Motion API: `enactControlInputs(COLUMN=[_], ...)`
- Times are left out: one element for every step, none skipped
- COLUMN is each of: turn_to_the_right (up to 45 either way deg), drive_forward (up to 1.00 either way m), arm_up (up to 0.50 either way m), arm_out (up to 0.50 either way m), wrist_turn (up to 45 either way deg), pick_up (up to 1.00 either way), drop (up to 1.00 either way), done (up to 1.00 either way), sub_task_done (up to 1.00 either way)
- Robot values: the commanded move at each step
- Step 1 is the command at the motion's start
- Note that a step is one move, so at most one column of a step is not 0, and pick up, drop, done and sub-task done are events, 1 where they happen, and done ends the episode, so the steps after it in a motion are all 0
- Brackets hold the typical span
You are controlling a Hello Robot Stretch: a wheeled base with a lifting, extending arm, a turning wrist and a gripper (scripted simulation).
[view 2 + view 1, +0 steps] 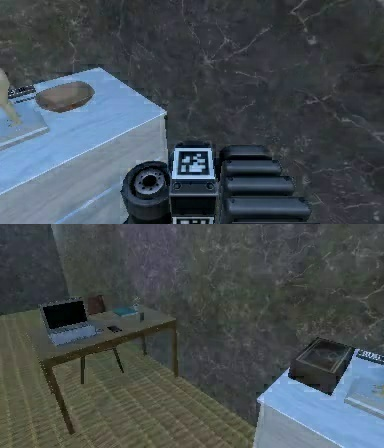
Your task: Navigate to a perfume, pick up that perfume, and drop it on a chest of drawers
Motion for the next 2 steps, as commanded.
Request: enactControlInputs(turn_to_the_right=[-45.0, -45.0], drive_forward=[0.00, 0.00], arm_up=[0.00, 0.00], arm_out=[0.00, 0.00], wrist_turn=[0.0, 0.0], pick_up=[0.00, 0.00], drop=[0.00, 0.00], done=[0.00, 0.00], sub_task_done=[0.00, 0.00])
